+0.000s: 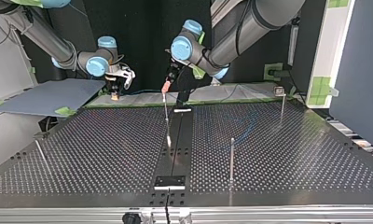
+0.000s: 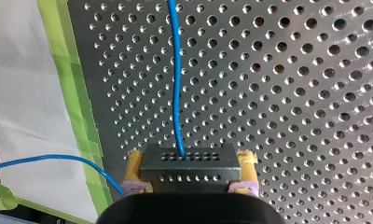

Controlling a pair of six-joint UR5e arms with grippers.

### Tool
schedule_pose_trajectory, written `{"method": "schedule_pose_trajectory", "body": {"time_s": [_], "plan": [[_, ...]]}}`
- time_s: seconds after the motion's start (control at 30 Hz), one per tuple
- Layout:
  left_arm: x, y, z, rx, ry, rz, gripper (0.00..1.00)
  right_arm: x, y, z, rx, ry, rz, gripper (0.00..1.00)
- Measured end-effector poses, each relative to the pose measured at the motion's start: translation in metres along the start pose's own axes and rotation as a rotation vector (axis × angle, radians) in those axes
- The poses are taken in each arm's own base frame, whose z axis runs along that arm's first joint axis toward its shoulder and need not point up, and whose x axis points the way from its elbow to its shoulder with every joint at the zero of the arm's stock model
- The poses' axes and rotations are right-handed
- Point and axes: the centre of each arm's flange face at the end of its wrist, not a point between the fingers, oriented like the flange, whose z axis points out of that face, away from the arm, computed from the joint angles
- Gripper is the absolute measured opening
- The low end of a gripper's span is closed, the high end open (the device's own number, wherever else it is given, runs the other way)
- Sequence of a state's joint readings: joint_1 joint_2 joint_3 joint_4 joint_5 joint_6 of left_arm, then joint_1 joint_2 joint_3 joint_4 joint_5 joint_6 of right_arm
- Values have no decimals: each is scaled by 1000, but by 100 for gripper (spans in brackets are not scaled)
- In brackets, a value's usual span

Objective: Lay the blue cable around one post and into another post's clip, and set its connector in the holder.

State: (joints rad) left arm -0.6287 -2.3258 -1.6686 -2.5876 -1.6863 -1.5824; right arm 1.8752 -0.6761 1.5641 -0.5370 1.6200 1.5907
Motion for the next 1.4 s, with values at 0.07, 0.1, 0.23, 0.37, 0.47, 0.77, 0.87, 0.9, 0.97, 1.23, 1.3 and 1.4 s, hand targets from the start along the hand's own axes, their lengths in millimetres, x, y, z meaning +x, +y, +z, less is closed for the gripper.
{"method": "schedule_pose_trajectory", "body": {"time_s": [0.07,0.1,0.23,0.37,0.47,0.77,0.87,0.9,0.97,1.23,1.3,1.4], "plan": [[0,0,0,-1,-1,0,100,0,0,0,-1,0,0,23],[0,0,0,-1,-1,-1,100,0,1,0,-1,0,0,23],[-1,0,0,1,-4,-4,100,0,1,0,-2,1,1,23],[-1,0,1,1,-9,-9,100,0,2,0,-2,0,1,23],[-1,0,1,0,-10,-11,100,0,2,1,0,1,1,23],[-1,0,1,-1,-12,-12,100,0,3,1,3,0,2,23],[-1,1,2,-3,-12,-14,100,0,4,1,2,-1,3,23],[-1,1,2,-3,-12,-14,100,0,4,1,2,-1,3,23],[-1,1,2,-3,-12,-15,100,0,4,1,1,-1,3,23],[-2,3,2,-3,-14,-16,100,0,5,2,0,1,3,23],[-2,3,2,-4,-14,-16,100,0,5,2,0,1,3,23],[-3,3,-1,-14,-13,-11,100,0,5,1,0,0,3,23]]}}
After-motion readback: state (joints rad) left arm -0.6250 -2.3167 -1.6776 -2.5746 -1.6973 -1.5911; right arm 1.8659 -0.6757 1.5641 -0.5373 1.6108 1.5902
